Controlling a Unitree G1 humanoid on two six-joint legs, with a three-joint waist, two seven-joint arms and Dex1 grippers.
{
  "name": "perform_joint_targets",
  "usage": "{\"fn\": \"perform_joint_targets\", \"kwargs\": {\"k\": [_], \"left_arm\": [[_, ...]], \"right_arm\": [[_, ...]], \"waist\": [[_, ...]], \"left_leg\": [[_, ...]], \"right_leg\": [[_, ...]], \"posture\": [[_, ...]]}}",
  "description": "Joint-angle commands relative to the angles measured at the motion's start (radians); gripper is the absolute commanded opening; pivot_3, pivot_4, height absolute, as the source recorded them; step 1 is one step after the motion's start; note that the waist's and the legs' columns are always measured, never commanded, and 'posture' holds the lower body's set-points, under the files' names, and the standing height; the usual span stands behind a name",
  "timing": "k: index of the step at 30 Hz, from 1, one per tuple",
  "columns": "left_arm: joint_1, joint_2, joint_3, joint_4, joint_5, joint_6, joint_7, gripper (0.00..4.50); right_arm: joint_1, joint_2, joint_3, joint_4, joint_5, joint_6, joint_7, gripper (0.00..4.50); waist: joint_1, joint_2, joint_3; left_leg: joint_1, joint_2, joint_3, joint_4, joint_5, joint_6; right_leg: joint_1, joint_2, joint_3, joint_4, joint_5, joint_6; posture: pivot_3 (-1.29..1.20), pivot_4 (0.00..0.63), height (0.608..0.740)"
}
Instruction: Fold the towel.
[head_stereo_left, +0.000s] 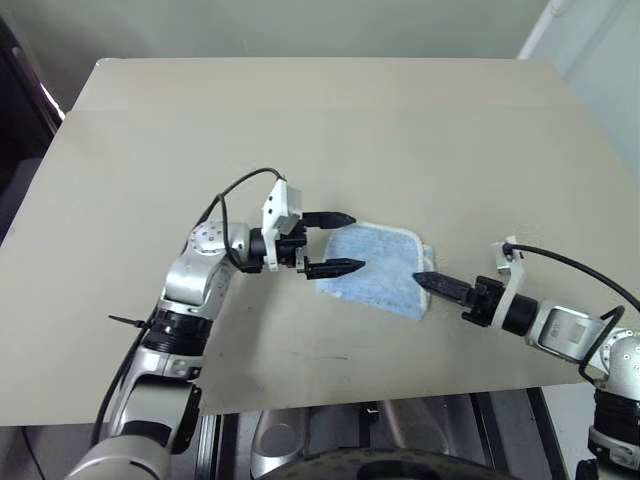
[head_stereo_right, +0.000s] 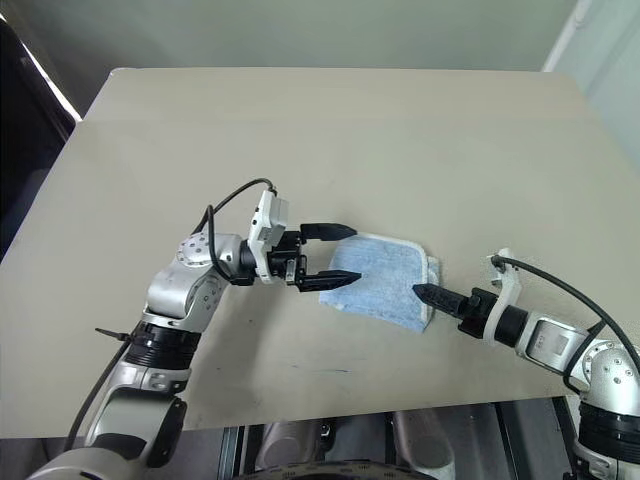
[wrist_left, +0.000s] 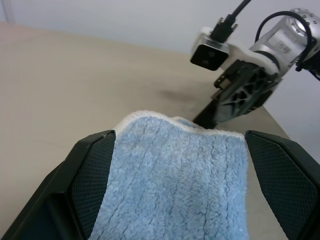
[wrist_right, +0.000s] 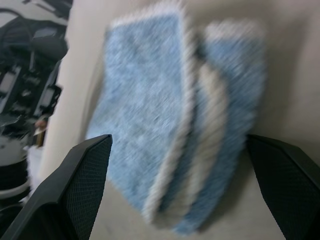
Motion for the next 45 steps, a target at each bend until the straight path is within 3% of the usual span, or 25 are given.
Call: {"fn": "perform_joint_targets", "kwargs": {"k": [1, 8, 14, 17, 28, 39, 45], "left_arm": [[-0.006, -0.004, 0.004, -0.046, -0.013, 0.002, 0.011, 4.48], [0.001, -0.008, -0.003, -0.030, 0.008, -0.036, 0.020, 4.48], [0.019, -0.001, 0.002, -0.017, 0.024, -0.077, 0.023, 4.48], [0.033, 0.000, 0.000, -0.011, 0.032, -0.093, 0.020, 4.50], [0.035, -0.010, -0.010, 0.042, 0.053, -0.145, 0.013, 4.50], [0.015, -0.035, 0.012, 0.120, 0.043, -0.175, 0.001, 4.50], [-0.052, -0.116, 0.097, 0.117, -0.074, -0.014, 0.104, 4.50]], "right_arm": [[-0.018, 0.004, 0.052, -0.001, 0.036, -0.016, -0.023, 4.50], [-0.099, 0.066, 0.125, 0.073, 0.028, -0.066, -0.064, 4.50], [-0.100, 0.044, 0.107, 0.101, 0.055, -0.075, -0.056, 4.50], [-0.096, 0.026, 0.097, 0.098, 0.080, -0.079, -0.051, 3.90], [-0.071, -0.017, 0.106, 0.056, 0.151, -0.110, -0.053, 0.01], [-0.077, -0.096, 0.035, -0.025, 0.256, -0.229, -0.102, 0.01], [-0.114, -0.176, -0.084, 0.016, 0.189, -0.337, -0.128, 0.01]], "waist": [[0.000, 0.000, 0.000], [-0.013, 0.000, 0.000], [-0.014, 0.000, 0.000], [-0.013, 0.000, 0.000], [-0.011, 0.000, 0.000], [-0.010, 0.001, 0.000], [-0.002, 0.001, 0.000]], "left_leg": [[0.000, 0.000, 0.000, 0.000, 0.000, 0.000], [0.000, 0.000, 0.000, 0.000, 0.000, 0.001], [0.001, 0.000, 0.000, 0.000, 0.000, 0.001], [0.000, 0.000, 0.000, 0.000, 0.000, 0.001], [-0.002, 0.000, 0.000, 0.000, -0.002, 0.002], [-0.002, 0.000, 0.000, 0.000, -0.002, 0.002], [-0.003, 0.000, 0.000, 0.001, -0.002, 0.002]], "right_leg": [[0.000, 0.000, 0.000, 0.000, 0.000, 0.000], [0.001, 0.000, 0.000, -0.003, 0.003, 0.001], [0.001, 0.000, 0.000, -0.003, 0.003, 0.000], [0.001, 0.000, 0.000, -0.003, 0.003, 0.001], [0.000, 0.000, 0.000, -0.006, 0.003, 0.001], [0.001, 0.000, 0.000, -0.006, 0.003, 0.001], [0.001, -0.001, 0.000, -0.007, 0.004, 0.002]], "posture": [[0.00, 0.150, 0.703], [0.00, 0.150, 0.703], [0.00, 0.150, 0.703], [0.00, 0.150, 0.703], [0.00, 0.150, 0.703], [0.00, 0.150, 0.703], [0.00, 0.150, 0.703]]}}
